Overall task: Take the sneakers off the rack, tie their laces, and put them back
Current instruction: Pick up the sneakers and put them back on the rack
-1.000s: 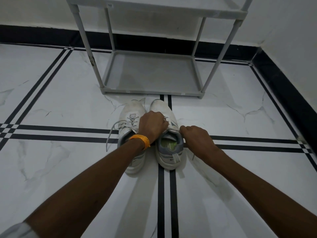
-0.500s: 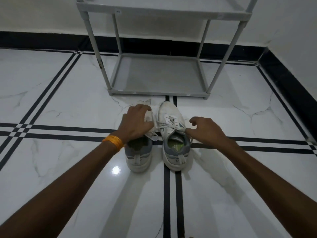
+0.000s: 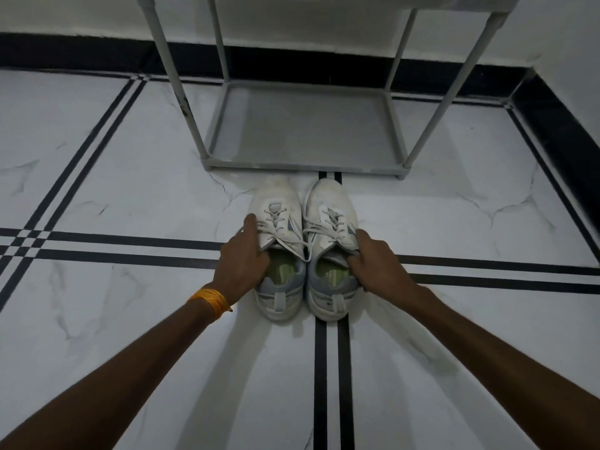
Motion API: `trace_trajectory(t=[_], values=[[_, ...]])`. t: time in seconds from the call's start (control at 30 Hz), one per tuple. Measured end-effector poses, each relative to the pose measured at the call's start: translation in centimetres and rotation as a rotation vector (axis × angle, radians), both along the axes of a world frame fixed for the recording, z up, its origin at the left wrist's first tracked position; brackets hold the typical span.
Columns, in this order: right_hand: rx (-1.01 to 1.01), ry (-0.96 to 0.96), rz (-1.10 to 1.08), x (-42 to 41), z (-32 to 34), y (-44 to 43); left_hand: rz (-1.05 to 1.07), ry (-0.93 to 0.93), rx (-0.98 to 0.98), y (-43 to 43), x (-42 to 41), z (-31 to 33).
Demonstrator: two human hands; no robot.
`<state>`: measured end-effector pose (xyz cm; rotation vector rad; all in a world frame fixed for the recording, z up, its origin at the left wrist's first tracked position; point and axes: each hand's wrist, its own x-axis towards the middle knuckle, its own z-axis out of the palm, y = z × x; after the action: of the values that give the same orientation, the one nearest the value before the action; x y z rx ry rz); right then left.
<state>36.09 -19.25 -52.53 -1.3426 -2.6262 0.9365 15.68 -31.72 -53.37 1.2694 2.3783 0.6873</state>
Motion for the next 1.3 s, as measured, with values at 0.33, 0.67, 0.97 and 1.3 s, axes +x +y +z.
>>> trace_trajectory(t=[0.33, 0.67, 0.97, 1.3], values=[[0.06, 0.088, -0.017, 1.9, 8.6, -0.8, 0.017, -0.108, 0.066, 0.0, 2.0, 8.6], [-0.025, 0.144, -0.071, 1.8, 30.2, 1.0, 0.079, -0.178, 0.055, 0.9, 1.5, 30.1], [-0.011, 0.15, -0.122, -3.2, 44.8, 10.2, 0.045, -0.163, 0.007, 11.0, -3.7, 46.2], [-0.03, 0.102, -0.115, -13.6, 41.3, 23.3, 0.066, -0.219, -0.021, 24.0, -13.5, 42.6]])
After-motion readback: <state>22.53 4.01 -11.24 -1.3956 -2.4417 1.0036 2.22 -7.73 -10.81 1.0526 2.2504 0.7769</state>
